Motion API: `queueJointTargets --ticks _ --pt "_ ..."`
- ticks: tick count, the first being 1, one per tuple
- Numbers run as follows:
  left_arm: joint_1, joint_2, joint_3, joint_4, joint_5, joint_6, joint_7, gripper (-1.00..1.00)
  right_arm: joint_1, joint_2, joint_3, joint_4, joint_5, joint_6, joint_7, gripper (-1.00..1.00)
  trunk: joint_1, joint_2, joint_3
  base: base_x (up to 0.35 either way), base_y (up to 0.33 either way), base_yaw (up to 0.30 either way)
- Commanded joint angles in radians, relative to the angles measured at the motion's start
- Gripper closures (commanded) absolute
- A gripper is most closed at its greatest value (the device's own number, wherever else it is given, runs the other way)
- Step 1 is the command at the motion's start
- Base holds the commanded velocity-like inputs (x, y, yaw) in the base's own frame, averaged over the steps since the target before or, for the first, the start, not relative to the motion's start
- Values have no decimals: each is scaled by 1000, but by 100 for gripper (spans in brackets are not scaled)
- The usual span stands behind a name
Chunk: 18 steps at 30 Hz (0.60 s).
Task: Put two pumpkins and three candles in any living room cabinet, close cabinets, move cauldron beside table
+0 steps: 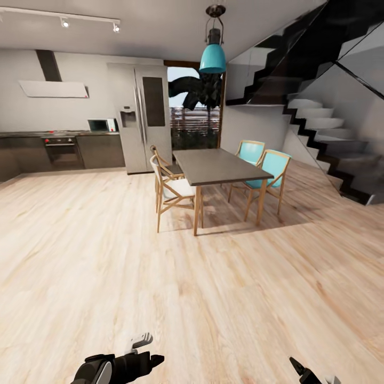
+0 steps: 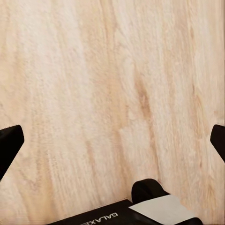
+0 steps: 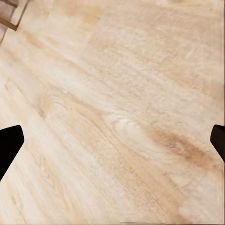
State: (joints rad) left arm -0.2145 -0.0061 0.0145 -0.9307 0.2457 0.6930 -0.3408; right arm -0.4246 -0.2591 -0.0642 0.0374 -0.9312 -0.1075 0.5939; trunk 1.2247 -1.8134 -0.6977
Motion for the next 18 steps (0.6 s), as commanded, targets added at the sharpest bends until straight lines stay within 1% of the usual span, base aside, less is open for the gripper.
queueJointTargets --ticks 1,6,10,18 --pt "0 0 2 -1 4 7 -1 -100 -2 0 -6 4 5 -4 6 -100 0 -1 0 -176 112 -253" --pt "0 -1 1 -1 4 7 0 -100 -2 0 -6 4 5 -4 6 -100 0 -1 5 -147 34 -253" --pt "0 -2 1 -1 3 7 0 -100 -2 0 -6 5 5 -5 6 -100 0 -1 8 -117 -67 -253" --pt "0 -2 1 -1 3 7 0 -100 -2 0 -6 6 5 -6 5 -100 0 -1 16 -83 -231 -253"
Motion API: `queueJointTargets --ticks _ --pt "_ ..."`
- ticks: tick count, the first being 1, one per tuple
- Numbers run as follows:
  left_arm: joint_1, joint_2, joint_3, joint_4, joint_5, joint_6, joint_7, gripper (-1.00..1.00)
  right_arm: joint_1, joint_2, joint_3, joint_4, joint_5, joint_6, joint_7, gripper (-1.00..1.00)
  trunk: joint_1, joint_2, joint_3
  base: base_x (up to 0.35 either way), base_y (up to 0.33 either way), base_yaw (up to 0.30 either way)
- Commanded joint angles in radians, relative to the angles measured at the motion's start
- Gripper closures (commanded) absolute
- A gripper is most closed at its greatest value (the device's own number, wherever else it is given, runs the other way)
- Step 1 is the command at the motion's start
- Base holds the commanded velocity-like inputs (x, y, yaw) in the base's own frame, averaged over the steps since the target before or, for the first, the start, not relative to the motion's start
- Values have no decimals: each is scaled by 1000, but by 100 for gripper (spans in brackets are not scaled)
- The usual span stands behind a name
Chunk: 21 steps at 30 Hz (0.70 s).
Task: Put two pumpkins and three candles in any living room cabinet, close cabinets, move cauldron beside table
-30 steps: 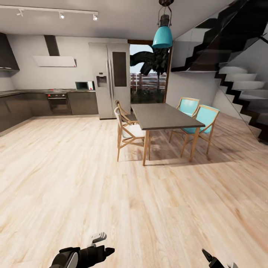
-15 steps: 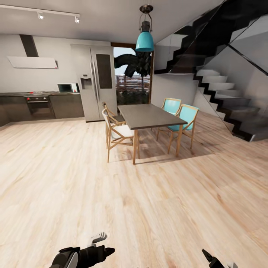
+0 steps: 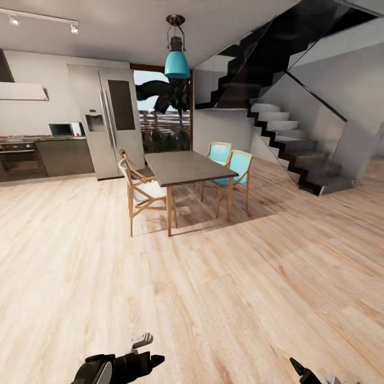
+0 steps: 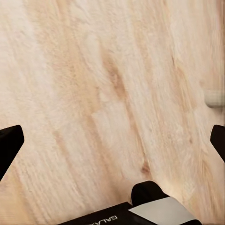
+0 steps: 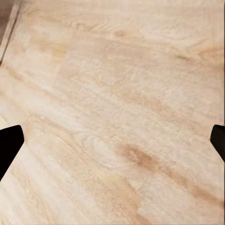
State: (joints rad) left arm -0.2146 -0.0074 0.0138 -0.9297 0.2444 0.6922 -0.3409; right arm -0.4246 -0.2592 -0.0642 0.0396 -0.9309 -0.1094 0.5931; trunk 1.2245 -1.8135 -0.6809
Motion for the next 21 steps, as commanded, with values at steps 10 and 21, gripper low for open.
queueJointTargets --ticks 10,21 --pt "0 2 2 -1 5 7 0 -100 -2 0 -6 5 4 -4 5 -100 0 -1 8 -7 -83 -253" --pt "0 3 3 -1 5 7 0 -100 -2 0 -6 5 4 -4 4 -100 0 -1 18 0 221 -253"
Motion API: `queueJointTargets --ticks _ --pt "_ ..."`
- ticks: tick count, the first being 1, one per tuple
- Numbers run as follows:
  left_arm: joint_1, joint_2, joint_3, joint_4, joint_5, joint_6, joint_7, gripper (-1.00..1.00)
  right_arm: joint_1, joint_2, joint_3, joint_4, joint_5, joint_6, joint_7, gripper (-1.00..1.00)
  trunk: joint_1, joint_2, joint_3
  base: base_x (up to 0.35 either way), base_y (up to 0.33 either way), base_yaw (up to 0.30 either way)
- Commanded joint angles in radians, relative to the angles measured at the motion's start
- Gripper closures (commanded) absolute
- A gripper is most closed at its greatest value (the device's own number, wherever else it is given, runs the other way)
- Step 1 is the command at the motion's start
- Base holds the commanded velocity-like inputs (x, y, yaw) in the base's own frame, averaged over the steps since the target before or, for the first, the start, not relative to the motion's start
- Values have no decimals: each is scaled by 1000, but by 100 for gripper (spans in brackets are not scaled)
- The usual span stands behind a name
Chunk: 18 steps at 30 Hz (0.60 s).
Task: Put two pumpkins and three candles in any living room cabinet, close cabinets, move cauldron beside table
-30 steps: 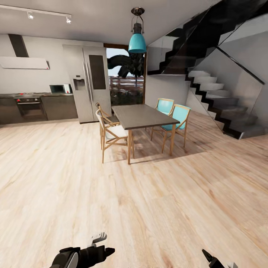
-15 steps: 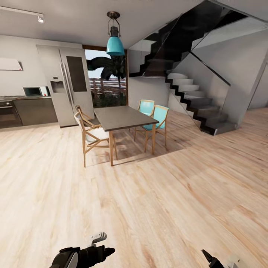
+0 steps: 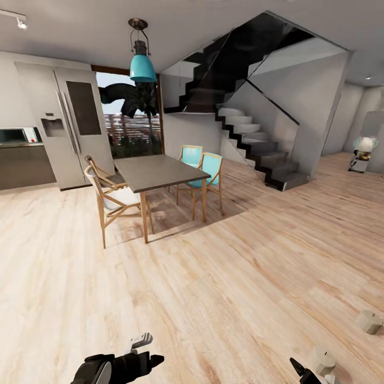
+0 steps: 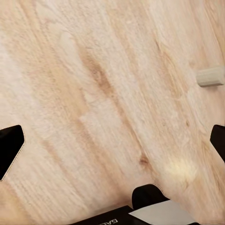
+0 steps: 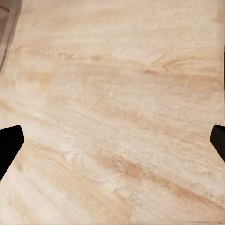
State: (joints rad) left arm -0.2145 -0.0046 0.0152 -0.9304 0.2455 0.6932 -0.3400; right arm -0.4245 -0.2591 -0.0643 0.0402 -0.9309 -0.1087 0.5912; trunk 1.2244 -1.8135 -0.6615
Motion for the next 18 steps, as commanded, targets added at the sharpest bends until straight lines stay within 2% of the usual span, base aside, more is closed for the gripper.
queueJointTargets --ticks 1,6,18 --pt "0 0 2 -1 4 6 -1 -100 -2 0 -6 4 4 -5 6 -100 0 0 0 0 282 -253" --pt "0 -1 1 -1 4 6 -1 -100 -2 0 -6 4 4 -6 6 -100 0 0 5 0 178 -253" --pt "0 -3 0 1 3 6 -1 -100 -2 0 -6 4 4 -8 6 -100 0 0 16 0 8 -253"
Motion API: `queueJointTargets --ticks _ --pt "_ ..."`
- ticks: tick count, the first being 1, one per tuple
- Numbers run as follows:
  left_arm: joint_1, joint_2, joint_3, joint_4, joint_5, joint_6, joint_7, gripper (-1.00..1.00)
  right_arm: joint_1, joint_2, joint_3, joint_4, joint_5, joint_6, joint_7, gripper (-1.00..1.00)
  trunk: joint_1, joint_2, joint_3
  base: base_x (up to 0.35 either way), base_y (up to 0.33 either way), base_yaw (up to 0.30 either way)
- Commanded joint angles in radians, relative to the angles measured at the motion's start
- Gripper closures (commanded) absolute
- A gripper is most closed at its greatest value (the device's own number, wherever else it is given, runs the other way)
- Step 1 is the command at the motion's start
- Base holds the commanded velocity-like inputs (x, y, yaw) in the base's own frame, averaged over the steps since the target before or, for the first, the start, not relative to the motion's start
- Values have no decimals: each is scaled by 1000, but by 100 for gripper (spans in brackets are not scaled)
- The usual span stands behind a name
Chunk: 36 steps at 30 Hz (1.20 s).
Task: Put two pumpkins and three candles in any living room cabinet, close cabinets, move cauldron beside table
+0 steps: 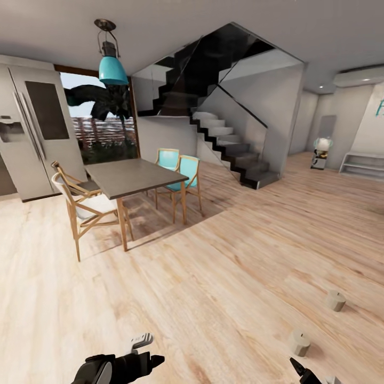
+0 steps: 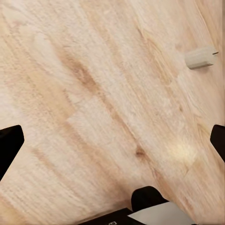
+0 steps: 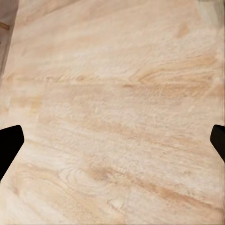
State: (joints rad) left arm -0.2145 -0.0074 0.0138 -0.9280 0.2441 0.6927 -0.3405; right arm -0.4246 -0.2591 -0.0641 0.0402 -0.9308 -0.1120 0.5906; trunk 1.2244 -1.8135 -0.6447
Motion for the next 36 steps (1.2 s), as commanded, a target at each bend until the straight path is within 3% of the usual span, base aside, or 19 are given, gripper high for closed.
queueJointTargets --ticks 1,36 --pt "0 0 2 -1 4 7 0 -100 -2 0 -6 4 4 -4 6 -100 0 -1 0 0 0 -253" --pt "0 1 1 -2 4 7 0 -100 -1 0 -6 4 4 -5 6 -100 0 -1 32 0 0 -253"
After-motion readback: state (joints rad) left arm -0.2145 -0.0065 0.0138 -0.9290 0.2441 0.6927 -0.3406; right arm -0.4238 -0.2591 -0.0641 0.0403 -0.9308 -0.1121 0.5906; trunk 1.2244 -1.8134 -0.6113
